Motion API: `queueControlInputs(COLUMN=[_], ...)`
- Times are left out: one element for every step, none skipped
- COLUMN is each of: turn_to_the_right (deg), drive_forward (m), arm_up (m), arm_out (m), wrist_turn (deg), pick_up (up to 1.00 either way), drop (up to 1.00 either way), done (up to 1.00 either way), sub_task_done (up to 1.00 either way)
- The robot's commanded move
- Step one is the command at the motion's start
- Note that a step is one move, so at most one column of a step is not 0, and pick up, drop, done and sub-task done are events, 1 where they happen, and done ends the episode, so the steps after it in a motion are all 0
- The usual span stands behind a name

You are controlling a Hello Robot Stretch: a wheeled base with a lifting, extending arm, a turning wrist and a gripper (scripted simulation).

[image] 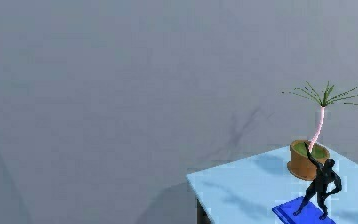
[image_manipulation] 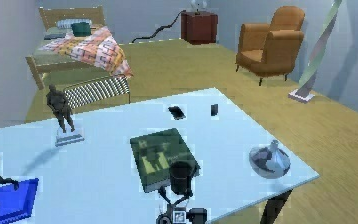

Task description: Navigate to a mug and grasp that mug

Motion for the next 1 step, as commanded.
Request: queueControlInputs(turn_to_the_right=[0.0], drive_forward=[0.0], arm_up=[0.0], arm_out=[0.0], wrist_turn=[0.0], pick_up=[0.0], drop=[0.0], done=[1.0], sub_task_done=[0.0])
